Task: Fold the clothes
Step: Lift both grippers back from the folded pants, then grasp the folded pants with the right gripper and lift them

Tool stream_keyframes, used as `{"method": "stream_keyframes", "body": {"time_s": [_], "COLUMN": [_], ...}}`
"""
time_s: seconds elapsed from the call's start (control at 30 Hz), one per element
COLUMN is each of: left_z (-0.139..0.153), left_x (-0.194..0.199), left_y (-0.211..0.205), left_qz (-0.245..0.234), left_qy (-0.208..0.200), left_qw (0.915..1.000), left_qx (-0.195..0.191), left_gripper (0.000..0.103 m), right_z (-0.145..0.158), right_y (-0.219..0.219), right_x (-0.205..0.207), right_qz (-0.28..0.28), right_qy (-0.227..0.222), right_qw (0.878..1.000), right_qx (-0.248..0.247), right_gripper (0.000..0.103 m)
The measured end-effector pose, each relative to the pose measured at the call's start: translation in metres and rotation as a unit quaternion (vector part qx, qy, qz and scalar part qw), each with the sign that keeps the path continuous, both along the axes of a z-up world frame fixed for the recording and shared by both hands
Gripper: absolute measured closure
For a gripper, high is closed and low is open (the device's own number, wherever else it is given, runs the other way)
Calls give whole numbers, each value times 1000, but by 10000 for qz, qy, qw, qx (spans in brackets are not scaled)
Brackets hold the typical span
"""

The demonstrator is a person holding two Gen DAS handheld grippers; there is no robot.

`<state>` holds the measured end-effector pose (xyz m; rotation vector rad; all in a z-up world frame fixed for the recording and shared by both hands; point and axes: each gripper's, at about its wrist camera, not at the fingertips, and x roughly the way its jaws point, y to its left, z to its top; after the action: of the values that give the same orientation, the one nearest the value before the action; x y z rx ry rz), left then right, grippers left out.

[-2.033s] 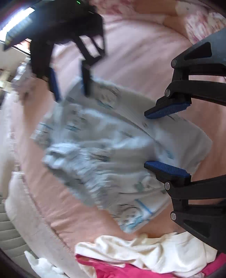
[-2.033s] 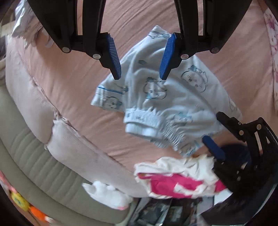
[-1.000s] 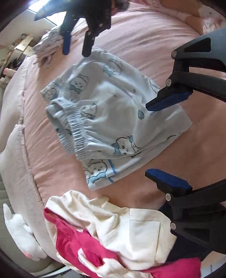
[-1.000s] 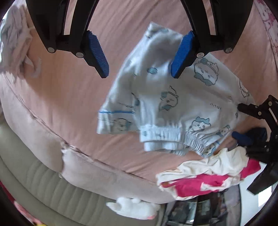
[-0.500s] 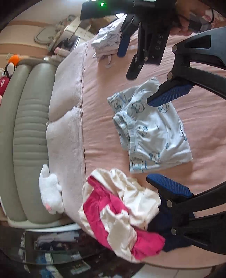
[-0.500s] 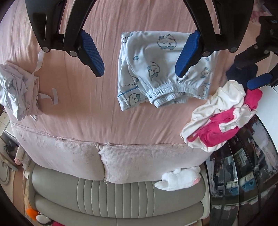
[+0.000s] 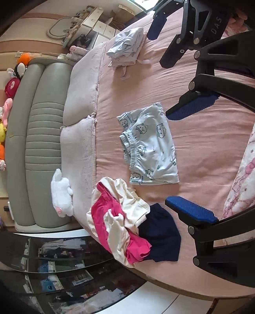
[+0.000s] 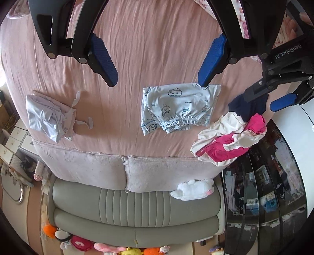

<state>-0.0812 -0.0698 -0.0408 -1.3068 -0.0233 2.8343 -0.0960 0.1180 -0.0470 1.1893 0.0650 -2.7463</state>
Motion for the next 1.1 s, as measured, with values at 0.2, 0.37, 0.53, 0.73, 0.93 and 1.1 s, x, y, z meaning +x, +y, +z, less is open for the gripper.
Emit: {"method": "stream_keyframes", "body": {"time_s": [0.2, 0.37, 0.53, 0.73, 0.93, 1.1], "left_z": [-26, -59, -110, -170, -191, -187], "left_x": [-41, -84, -130, -165, -167, -161], "left_y": [-10, -25, -40, -50, -49, -40], "left_qz": [29, 204, 439, 643, 587, 449], "left_qy": [-490, -952, -1624, -2302, -2261, -2052], "left_qw": [9984, 9941, 9833, 9657, 9655, 9725], "left_qx": [280, 469, 702, 1011, 1153, 1006], "left_gripper": [24, 24, 24, 24, 24, 44], "right_z": [-34, -87, -126, -162, -187, -187], "right_y": [-6, -1, 3, 6, 6, -4], "right_x": [-47, -105, -143, -178, -192, -197], "right_qz": [171, 167, 68, 47, 60, 180], "right_qy": [-350, -1055, -1492, -2056, -2221, -2063], "right_qw": [9992, 9943, 9885, 9780, 9728, 9768], "right_qx": [62, -17, -223, -358, -654, -555], "right_gripper": [19, 19, 19, 19, 18, 20]}}
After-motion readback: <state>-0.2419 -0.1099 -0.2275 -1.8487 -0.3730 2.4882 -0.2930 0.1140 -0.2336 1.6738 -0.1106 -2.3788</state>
